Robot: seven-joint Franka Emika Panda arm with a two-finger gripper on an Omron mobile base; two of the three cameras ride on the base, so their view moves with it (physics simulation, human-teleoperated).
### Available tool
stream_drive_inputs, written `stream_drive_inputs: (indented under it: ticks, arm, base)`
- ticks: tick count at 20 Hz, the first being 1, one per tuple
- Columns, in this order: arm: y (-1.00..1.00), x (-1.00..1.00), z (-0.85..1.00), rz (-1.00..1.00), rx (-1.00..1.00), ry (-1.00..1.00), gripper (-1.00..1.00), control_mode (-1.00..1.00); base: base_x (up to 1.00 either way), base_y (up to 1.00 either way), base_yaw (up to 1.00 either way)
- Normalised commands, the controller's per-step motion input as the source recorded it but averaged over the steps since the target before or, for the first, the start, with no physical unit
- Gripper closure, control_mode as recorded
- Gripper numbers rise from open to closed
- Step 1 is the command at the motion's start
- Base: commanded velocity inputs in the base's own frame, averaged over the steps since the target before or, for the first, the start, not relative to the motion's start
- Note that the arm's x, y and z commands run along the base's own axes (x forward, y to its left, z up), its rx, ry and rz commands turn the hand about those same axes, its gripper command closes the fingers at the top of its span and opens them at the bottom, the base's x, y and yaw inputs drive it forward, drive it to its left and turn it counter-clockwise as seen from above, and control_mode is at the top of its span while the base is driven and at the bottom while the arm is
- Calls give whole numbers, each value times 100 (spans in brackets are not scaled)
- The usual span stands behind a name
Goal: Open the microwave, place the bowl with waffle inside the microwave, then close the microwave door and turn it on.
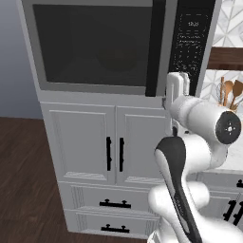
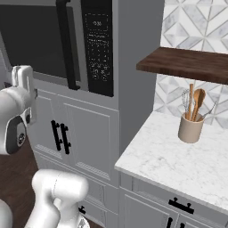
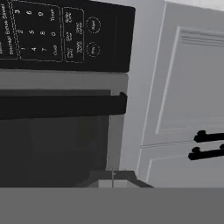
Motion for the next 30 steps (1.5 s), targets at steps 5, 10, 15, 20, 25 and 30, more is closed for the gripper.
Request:
stream_drive_inputs:
  ticks: [5, 10, 15, 20, 25, 30]
  arm:
    - [-57, -78, 63, 4, 11, -15, 100, -100]
    - [-90, -36, 1, 16, 0, 4, 100, -100]
    - [-89, -9, -16, 22, -4, 9, 100, -100]
    - [-31, -2, -25, 3, 0, -20, 100, -100]
    - [-2, 2, -22, -10, 0, -31, 100, -100]
    - [0, 19, -1, -11, -1, -1, 100, -100]
  base:
    - [0, 0, 0]
    - [0, 0, 0]
    - [0, 0, 0]
    - [0, 0, 0]
    - [0, 0, 0]
    - [0, 0, 0]
